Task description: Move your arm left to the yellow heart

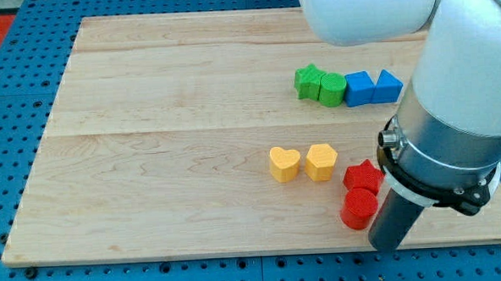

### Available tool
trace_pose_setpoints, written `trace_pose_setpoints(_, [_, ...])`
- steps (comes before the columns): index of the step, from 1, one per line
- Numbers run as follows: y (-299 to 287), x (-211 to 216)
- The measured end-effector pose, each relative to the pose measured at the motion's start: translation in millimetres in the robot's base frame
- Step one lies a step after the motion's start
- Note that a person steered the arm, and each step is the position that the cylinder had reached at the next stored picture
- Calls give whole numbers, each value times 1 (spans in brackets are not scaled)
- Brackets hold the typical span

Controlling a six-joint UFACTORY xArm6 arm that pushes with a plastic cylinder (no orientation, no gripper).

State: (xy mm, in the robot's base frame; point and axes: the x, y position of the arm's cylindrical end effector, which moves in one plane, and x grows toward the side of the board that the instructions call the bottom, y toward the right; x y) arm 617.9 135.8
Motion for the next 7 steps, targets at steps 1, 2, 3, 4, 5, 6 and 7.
trace_pose_setpoints(1, [0,0])
trace_pose_setpoints(2, [0,0])
trace_pose_setpoints(3, [0,1])
trace_pose_setpoints(4, [-1,1])
trace_pose_setpoints(5, [-1,1])
trace_pose_setpoints(6, [-1,0])
trace_pose_setpoints(7, [-2,0])
